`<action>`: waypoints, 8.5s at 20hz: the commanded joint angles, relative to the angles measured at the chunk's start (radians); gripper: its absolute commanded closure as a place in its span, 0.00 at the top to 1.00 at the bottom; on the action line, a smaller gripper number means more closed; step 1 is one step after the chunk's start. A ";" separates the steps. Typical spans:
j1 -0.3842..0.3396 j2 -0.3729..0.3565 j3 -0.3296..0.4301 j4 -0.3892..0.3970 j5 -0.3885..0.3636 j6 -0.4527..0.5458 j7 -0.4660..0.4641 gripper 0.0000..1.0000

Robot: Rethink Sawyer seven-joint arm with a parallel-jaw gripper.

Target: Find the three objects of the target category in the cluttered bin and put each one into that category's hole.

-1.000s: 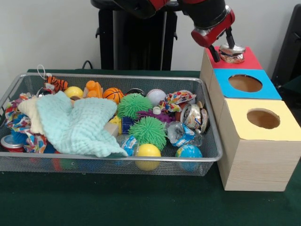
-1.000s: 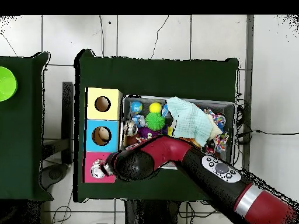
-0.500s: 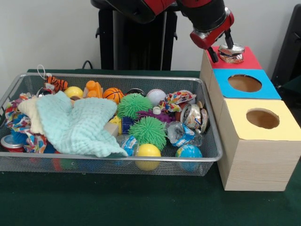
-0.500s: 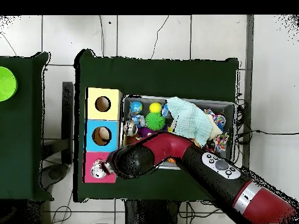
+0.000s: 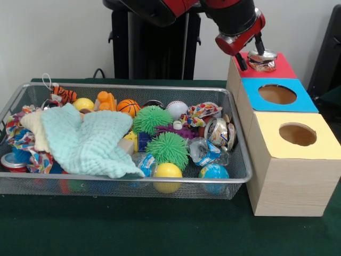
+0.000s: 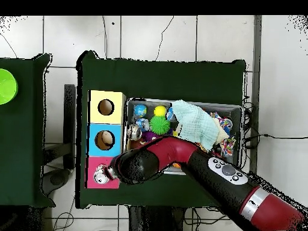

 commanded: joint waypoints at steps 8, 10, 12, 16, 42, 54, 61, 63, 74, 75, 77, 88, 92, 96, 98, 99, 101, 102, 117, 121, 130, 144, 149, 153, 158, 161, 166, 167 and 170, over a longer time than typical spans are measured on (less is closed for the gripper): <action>0.038 0.075 -0.039 -0.043 -0.005 0.099 -0.103 1.00; 0.048 0.092 -0.044 -0.043 -0.006 0.077 -0.092 1.00; 0.061 0.101 -0.046 -0.042 -0.007 0.060 -0.083 1.00; 0.077 0.105 -0.045 -0.039 -0.001 0.039 -0.072 1.00; 0.083 0.004 -0.030 -0.020 0.056 0.104 -0.060 0.00; -0.061 -0.244 0.174 0.044 0.229 0.319 -0.100 0.00; -0.073 -0.229 0.173 0.015 0.214 0.319 -0.111 0.00; -0.064 -0.211 0.154 0.020 0.197 0.281 -0.091 0.00; 0.007 -0.165 0.096 0.104 0.118 0.083 0.021 0.00; 0.014 -0.166 0.092 0.108 0.117 0.073 0.028 0.00; 0.029 -0.166 0.082 0.119 0.114 0.048 0.045 0.00; 0.083 -0.195 0.005 0.119 0.099 0.036 0.052 0.00; 0.113 -0.268 -0.066 0.104 0.086 0.132 0.069 0.00; 0.125 -0.280 -0.094 0.088 0.075 0.138 0.044 0.00; 0.136 -0.284 -0.115 0.077 0.066 0.137 0.041 0.00; 0.140 -0.282 -0.120 0.073 0.056 0.122 0.036 0.00; 0.143 -0.267 -0.119 0.066 0.025 0.060 0.019 0.00; 0.147 -0.261 -0.123 0.061 0.007 0.031 0.016 0.00; 0.226 -0.114 -0.175 -0.048 -0.196 -0.312 0.056 0.00; 0.238 -0.119 -0.185 -0.050 -0.188 -0.333 0.080 0.00; 0.191 -0.086 -0.132 -0.029 -0.151 -0.379 0.051 0.00; -0.038 0.135 0.200 0.094 0.135 -0.507 0.067 0.00; -0.103 0.220 0.340 0.135 0.217 -0.549 0.143 0.00; -0.168 0.338 0.480 0.175 0.230 -0.601 0.132 0.00; -0.212 0.391 0.554 0.211 0.272 -0.580 0.151 0.00; -0.232 0.436 0.485 0.209 0.234 -0.552 0.092 0.00; -0.242 0.402 0.386 0.222 0.227 -0.449 0.053 0.00; -0.224 0.322 0.341 0.224 0.254 -0.376 0.062 0.00; -0.177 0.157 0.268 0.213 0.256 -0.233 0.025 0.00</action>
